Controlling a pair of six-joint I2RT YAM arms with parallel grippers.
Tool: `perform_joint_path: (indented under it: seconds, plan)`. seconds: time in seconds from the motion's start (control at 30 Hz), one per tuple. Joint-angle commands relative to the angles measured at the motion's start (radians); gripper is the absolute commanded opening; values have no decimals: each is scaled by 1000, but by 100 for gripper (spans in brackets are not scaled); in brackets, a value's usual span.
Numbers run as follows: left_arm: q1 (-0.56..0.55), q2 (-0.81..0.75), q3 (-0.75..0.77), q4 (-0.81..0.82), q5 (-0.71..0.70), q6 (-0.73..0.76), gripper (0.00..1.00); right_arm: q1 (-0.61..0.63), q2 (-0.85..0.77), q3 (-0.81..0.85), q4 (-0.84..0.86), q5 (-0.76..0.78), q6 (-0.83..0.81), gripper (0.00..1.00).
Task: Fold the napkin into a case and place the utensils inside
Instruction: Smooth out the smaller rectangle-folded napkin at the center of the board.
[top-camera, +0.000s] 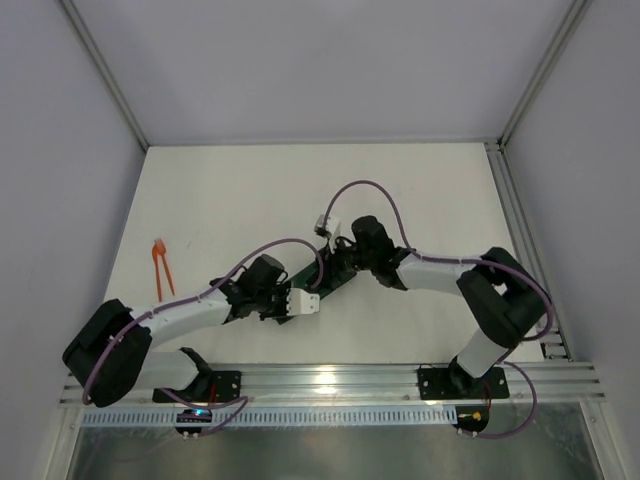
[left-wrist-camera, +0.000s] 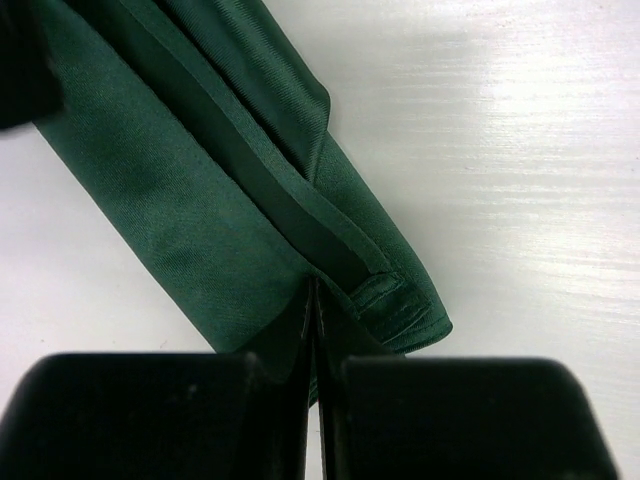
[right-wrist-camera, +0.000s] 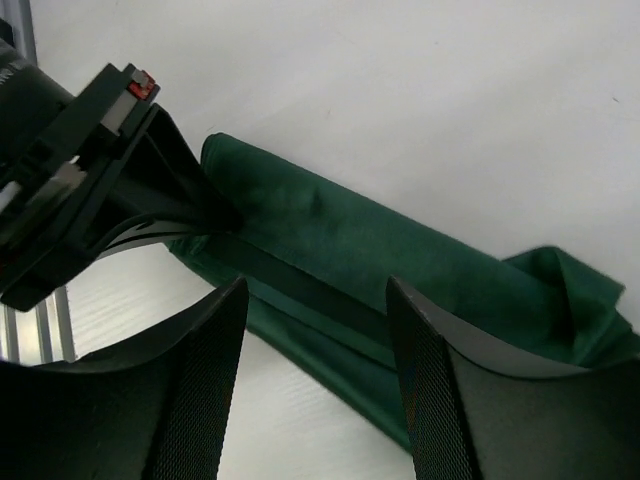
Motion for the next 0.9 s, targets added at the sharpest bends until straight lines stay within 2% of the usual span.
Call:
perform_joint_path:
  seconds: [0.0, 0.07, 0.23, 0.3, 0.47, 0.73, 0.87]
  plan:
    - [4, -48, -36, -2, 24, -25, 0, 3, 124, 124, 2, -171, -112, 62]
    - [6, -72, -54, 9, 23, -23, 0, 18, 192, 153, -24, -159, -119, 62]
    - [10, -103, -82, 23, 35, -11, 0, 115, 185, 83, 33, -40, -202, 65]
    - [12, -108, -85, 24, 41, -13, 0, 121, 166, 33, 103, -43, -202, 66]
    - [21, -120, -88, 38, 60, -20, 0, 130, 161, -7, 154, -72, -241, 67]
    - [35, -177, -91, 10, 110, -19, 0, 158, 204, -9, 189, 36, -251, 67]
    - [40, -167, -81, 3, 123, -23, 0, 167, 211, -12, 169, 117, -264, 62]
